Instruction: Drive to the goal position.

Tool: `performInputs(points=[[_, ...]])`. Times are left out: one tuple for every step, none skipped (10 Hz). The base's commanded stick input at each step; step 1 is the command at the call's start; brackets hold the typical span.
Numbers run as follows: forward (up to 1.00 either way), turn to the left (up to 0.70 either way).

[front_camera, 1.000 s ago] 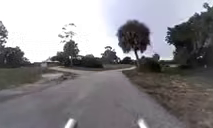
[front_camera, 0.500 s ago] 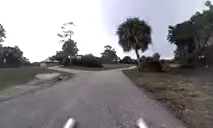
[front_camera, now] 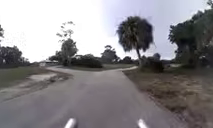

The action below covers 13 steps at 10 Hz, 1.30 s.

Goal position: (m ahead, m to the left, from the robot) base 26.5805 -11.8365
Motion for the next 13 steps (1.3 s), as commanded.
performInputs(points=[[1.00,0.40],[1.00,0.40],[1.00,0.40],[1.00,0.40],[1.00,0.36],[1.00,0.12],[1.00,0.00],[1.00,0.00],[1.00,0.00],[1.00,0.00],[1.00,0.00],[1.00,0.00],[1.00,0.00]])
